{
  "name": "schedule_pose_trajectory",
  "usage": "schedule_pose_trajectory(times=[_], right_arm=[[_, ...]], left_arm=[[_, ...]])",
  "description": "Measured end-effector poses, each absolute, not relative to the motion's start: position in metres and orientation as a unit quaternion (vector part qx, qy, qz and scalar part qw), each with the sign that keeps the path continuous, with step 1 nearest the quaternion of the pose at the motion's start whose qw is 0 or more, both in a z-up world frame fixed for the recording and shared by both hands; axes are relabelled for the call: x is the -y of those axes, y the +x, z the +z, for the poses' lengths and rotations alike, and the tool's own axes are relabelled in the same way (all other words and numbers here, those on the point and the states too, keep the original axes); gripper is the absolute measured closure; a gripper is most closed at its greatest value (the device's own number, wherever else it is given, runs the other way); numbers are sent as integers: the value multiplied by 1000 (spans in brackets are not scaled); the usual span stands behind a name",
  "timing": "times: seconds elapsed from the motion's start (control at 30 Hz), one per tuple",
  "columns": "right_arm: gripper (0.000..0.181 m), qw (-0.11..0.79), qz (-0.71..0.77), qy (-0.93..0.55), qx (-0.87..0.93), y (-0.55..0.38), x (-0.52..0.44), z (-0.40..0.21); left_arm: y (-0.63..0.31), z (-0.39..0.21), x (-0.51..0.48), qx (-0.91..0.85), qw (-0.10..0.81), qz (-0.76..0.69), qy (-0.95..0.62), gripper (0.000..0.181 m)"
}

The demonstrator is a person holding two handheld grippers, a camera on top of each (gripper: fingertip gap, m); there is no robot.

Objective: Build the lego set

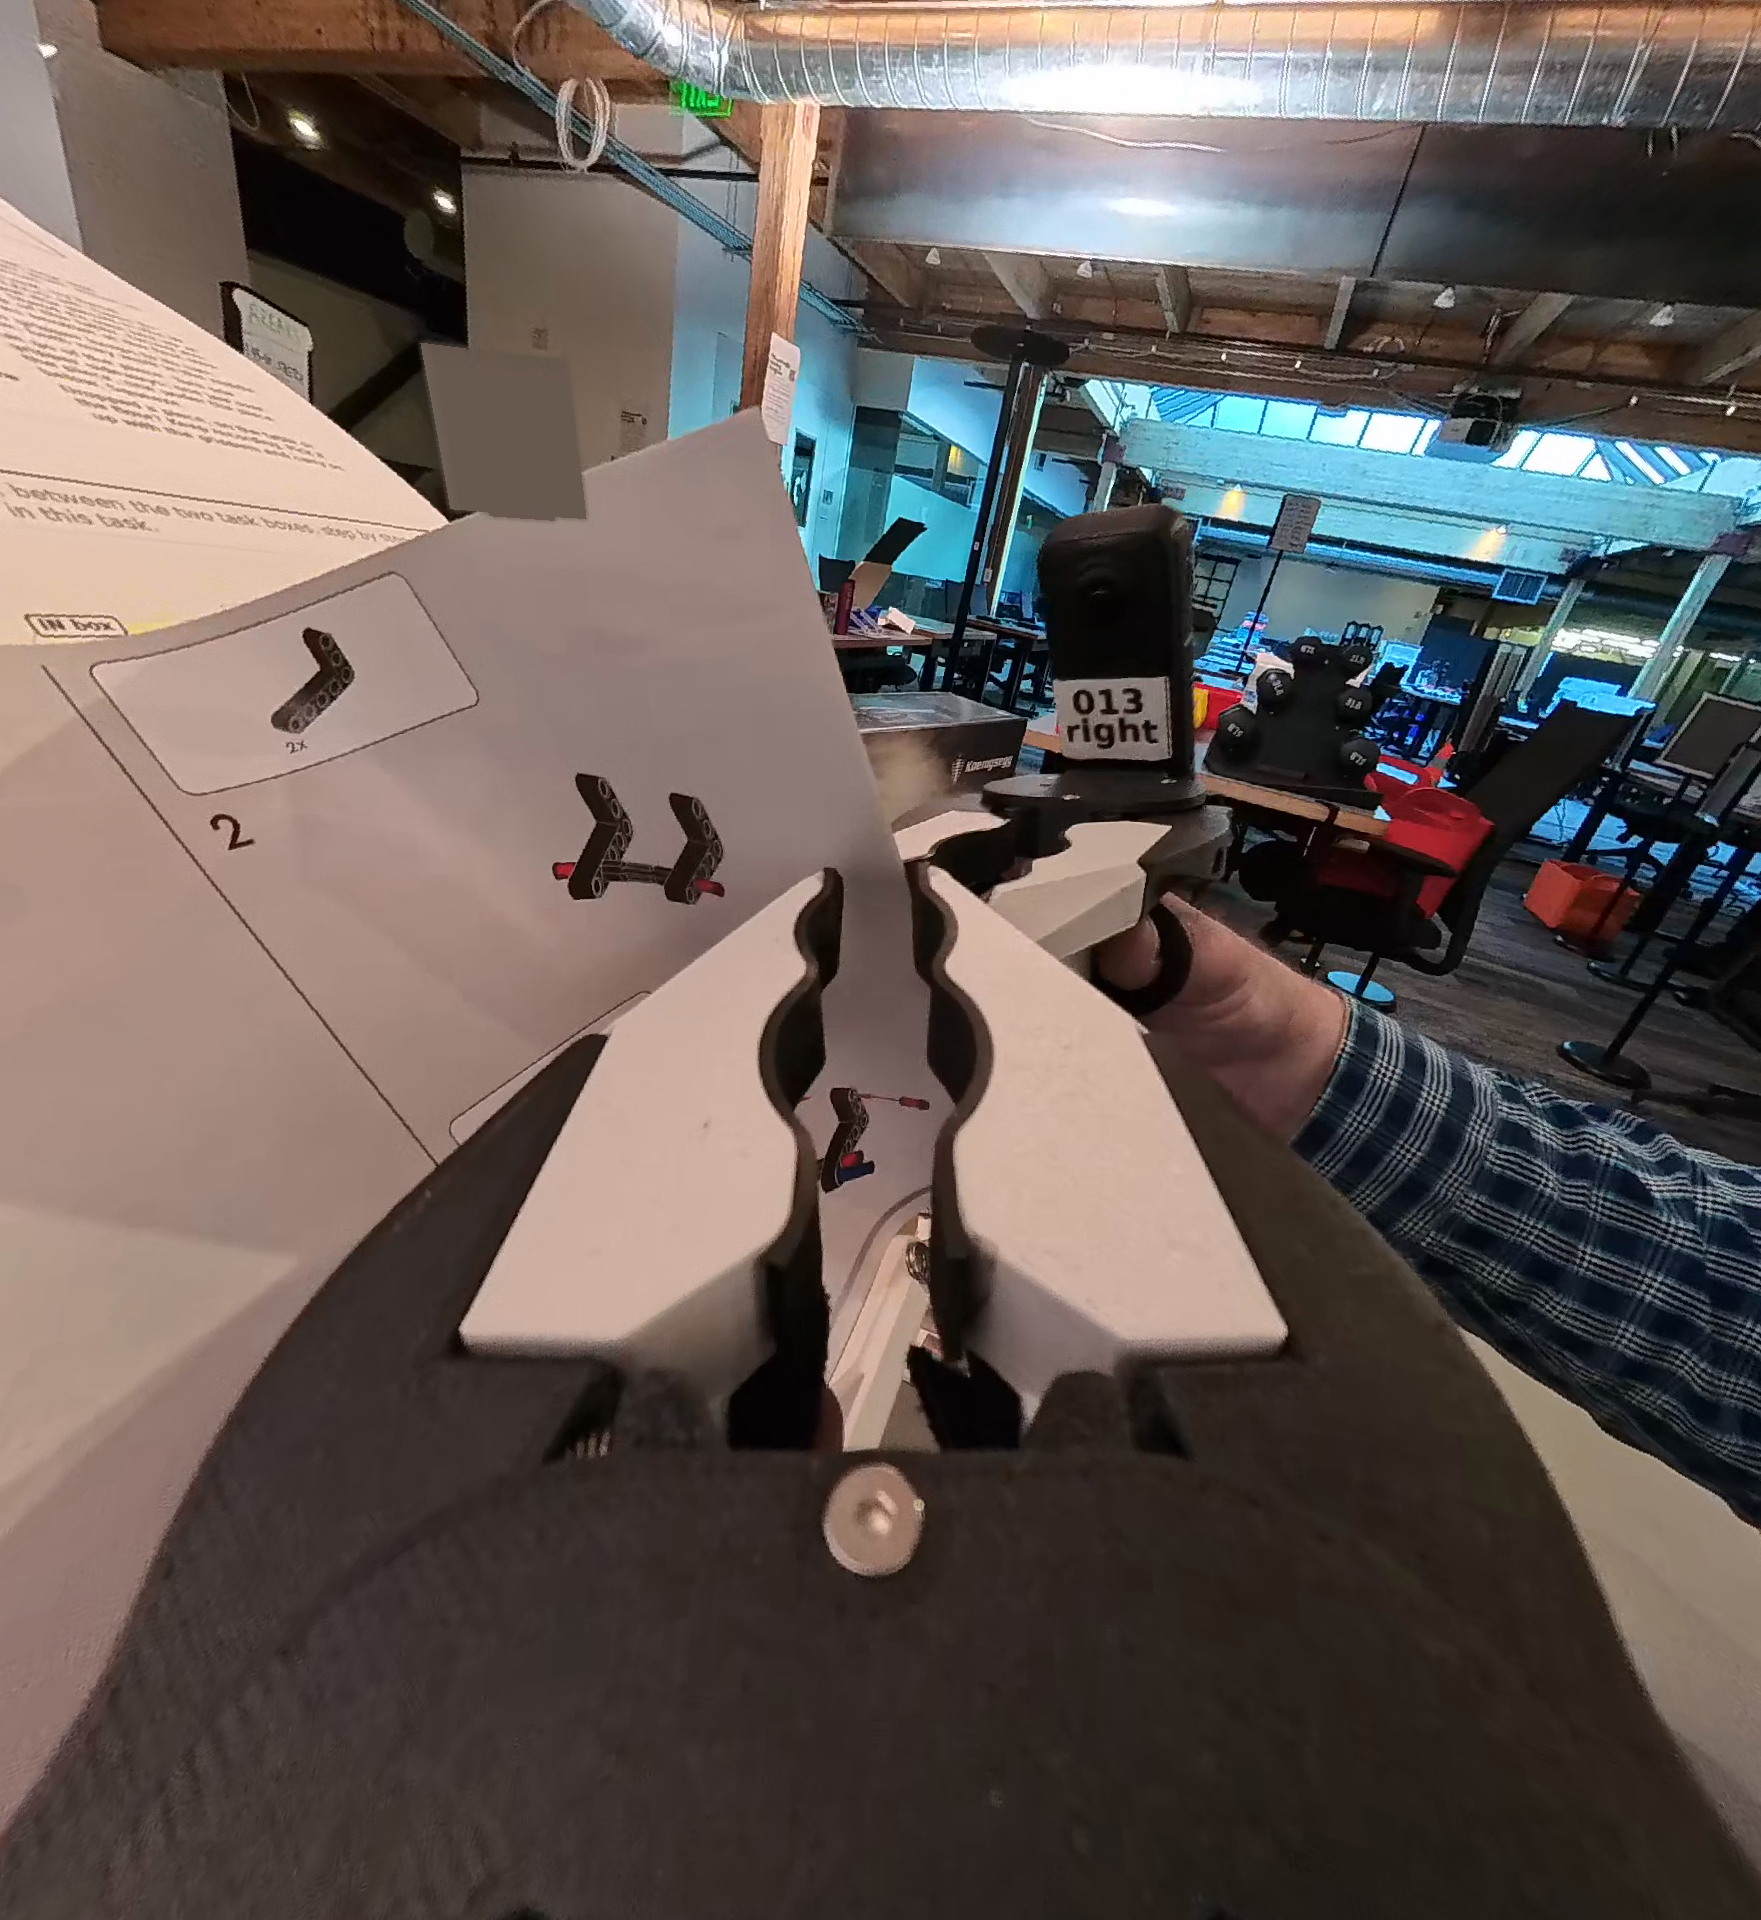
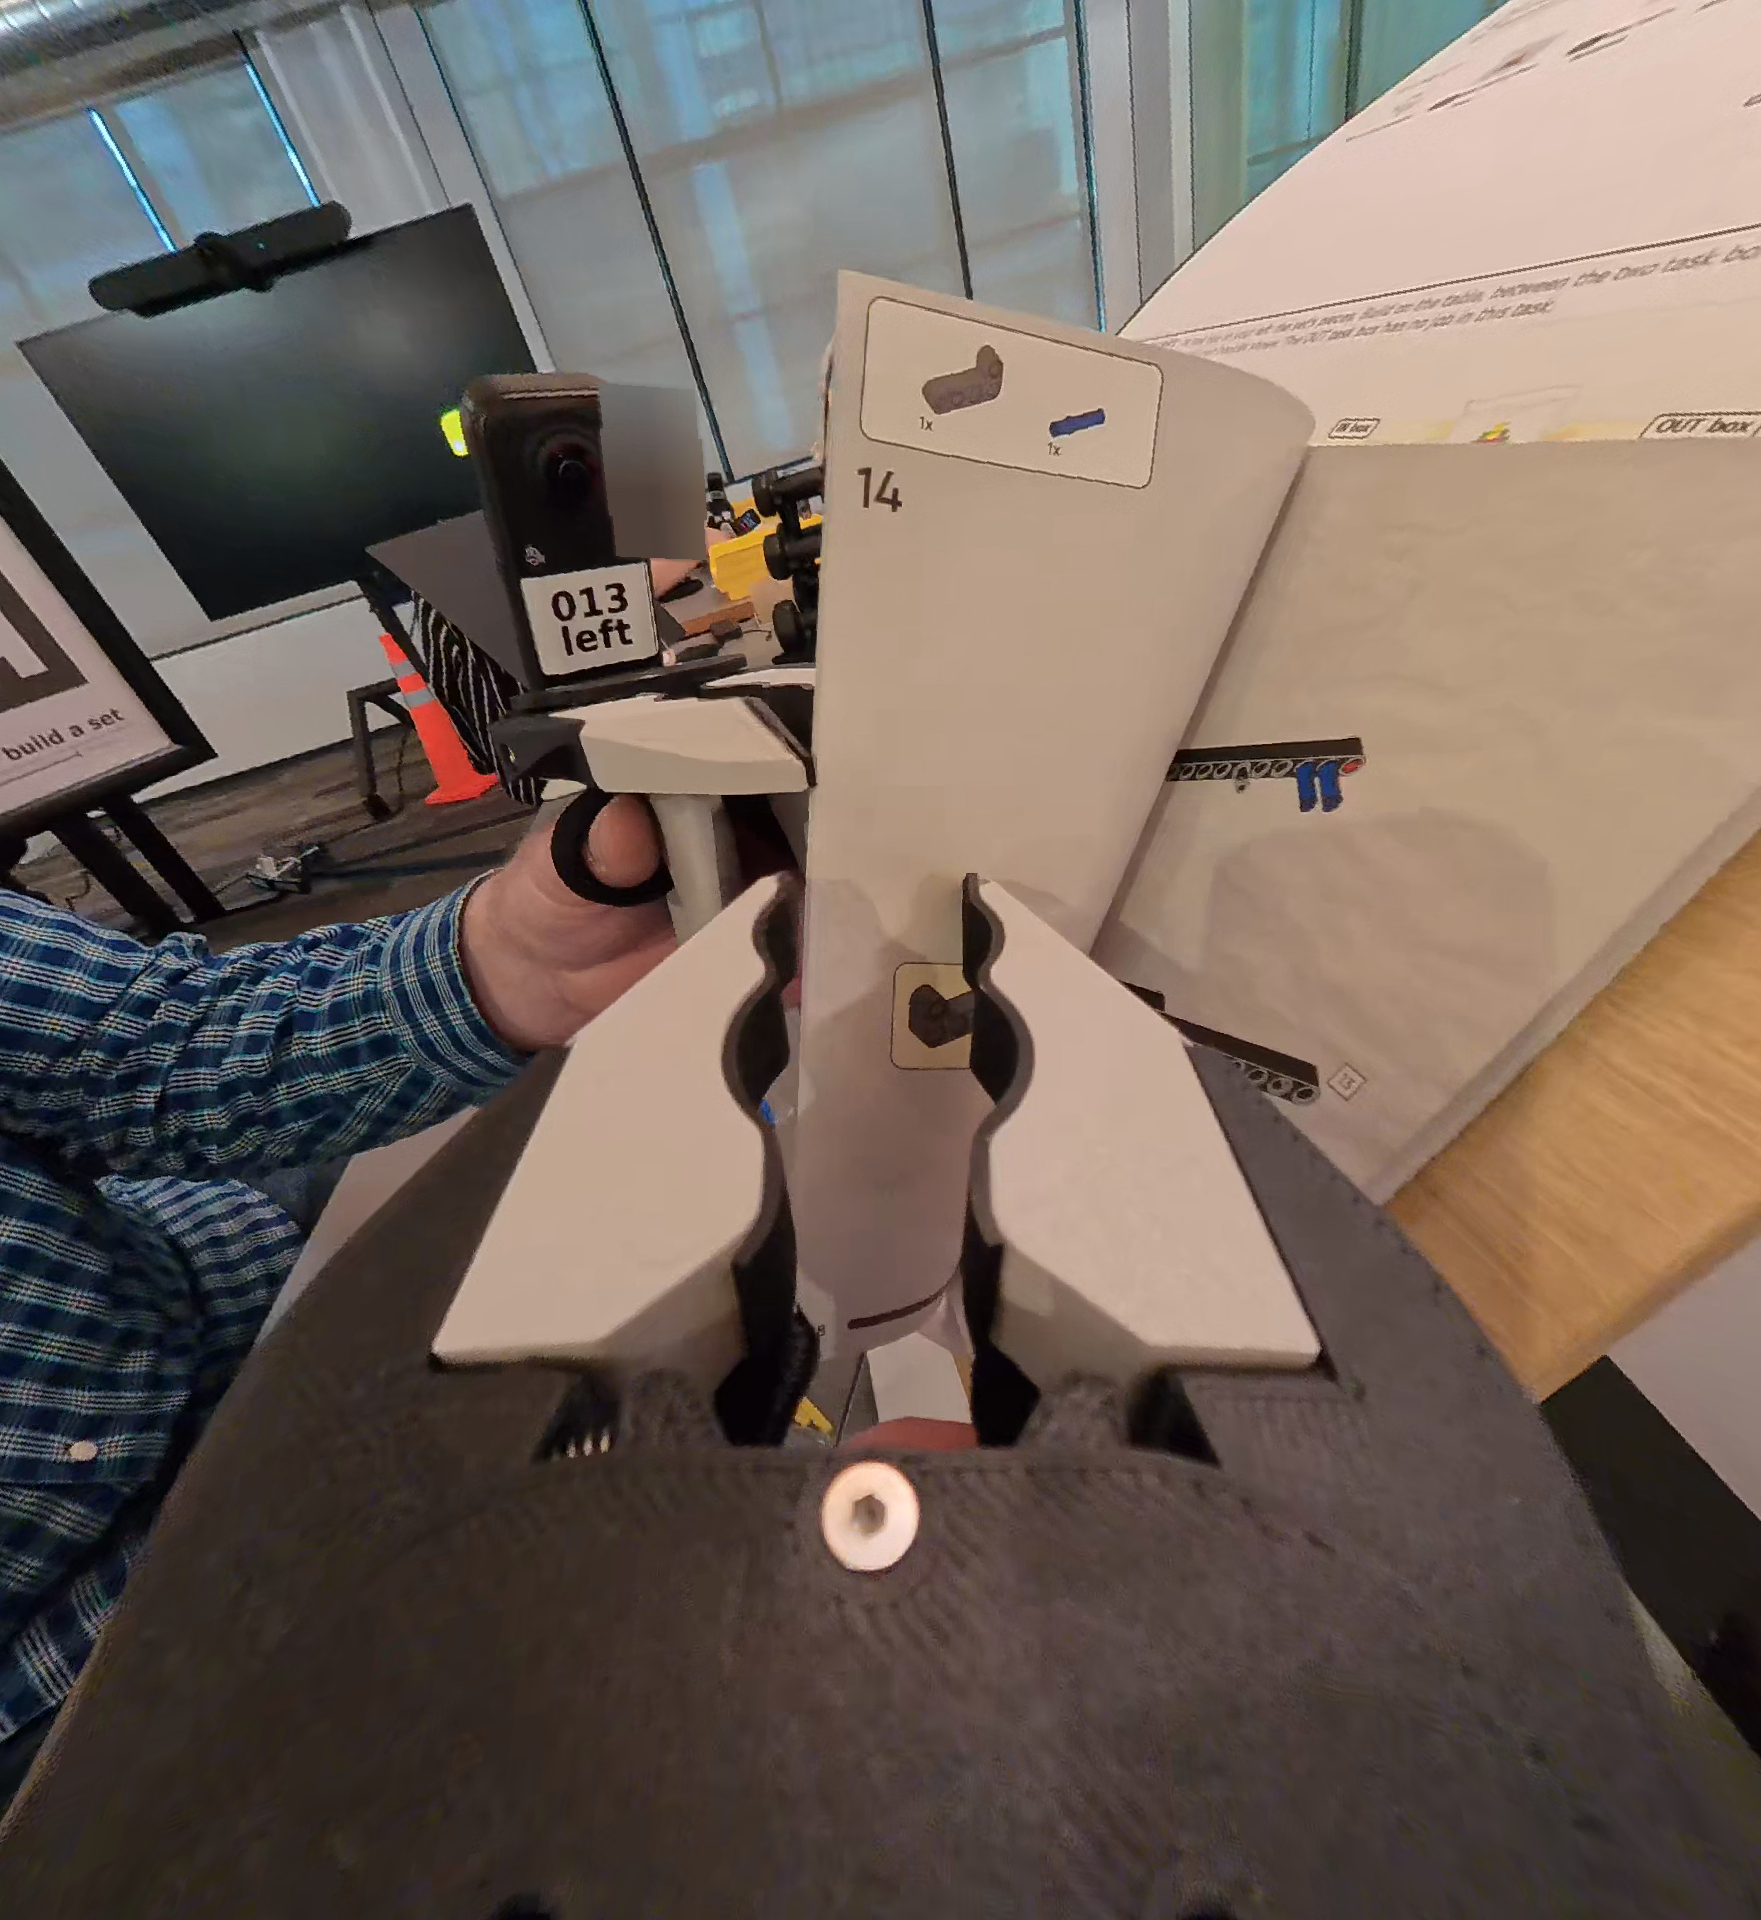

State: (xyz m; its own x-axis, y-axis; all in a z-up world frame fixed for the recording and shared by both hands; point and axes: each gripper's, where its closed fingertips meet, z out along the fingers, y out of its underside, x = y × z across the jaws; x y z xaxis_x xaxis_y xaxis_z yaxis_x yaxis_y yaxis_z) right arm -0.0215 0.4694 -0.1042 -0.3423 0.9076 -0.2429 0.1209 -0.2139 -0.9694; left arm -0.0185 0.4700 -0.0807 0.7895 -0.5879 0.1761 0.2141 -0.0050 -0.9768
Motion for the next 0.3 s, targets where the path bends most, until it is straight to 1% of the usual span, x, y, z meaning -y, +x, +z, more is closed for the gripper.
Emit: schedule_pose_trajectory(times=[0.23,0.3], right_arm=[[155,309,633,-476,527,-21,-472,-103],[153,302,640,-475,523,-21,-471,-102]], left_arm=[[-18,-82,-471,-145,688,-292,-649,171],[-18,-82,-471,-144,688,-292,-649,171]])
